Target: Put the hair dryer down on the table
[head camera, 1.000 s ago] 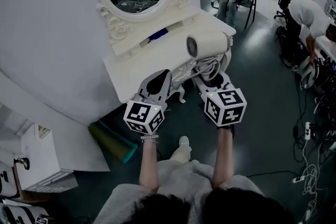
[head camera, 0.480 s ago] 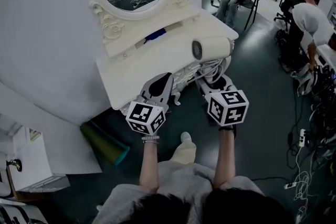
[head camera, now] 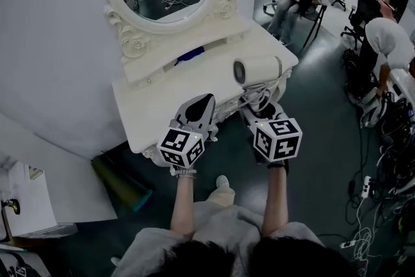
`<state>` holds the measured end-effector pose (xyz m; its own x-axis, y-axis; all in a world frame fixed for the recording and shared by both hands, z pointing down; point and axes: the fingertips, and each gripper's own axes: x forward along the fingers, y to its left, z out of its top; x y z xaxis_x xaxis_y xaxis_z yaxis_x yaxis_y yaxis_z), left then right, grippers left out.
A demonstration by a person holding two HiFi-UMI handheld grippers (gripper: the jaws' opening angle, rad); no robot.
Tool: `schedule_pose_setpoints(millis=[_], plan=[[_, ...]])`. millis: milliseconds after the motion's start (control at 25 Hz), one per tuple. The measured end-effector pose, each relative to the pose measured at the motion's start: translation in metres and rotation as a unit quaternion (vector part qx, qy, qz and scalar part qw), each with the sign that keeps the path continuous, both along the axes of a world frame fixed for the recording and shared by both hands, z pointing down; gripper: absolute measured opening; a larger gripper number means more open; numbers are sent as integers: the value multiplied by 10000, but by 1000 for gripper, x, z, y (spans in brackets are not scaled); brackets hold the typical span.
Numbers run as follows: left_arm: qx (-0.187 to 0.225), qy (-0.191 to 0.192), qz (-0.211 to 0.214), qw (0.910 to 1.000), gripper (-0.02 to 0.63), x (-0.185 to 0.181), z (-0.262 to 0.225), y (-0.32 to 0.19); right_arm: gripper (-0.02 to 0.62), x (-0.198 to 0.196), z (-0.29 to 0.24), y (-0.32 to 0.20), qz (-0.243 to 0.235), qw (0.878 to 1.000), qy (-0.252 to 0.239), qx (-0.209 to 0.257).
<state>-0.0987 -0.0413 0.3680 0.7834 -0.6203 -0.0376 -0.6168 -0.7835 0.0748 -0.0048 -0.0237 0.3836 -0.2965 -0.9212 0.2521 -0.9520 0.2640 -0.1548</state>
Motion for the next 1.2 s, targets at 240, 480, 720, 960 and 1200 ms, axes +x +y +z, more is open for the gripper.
schedule_pose_setpoints(millis=[240,480,720,960,1200], plan=[[-47,76,-60,9999,5,8,-1,-48,186,8,3,-49,-133,9998,114,-133],[-73,32,-87,9999,5,4,-5,-91,186,-1,5,-94,-249,9994,-19,-228],[-193,-19,-167,9997,5,12,10,-106,186,7,21,-112,-374,9986,32,-363],[-383,-24,-257,9989,5,16,26,-131,186,15,36,-141,-443,9975,-14,-546],[-635,-9,-444,9970,5,24,43,-162,186,23,52,-176,-644,9947,41,-803]])
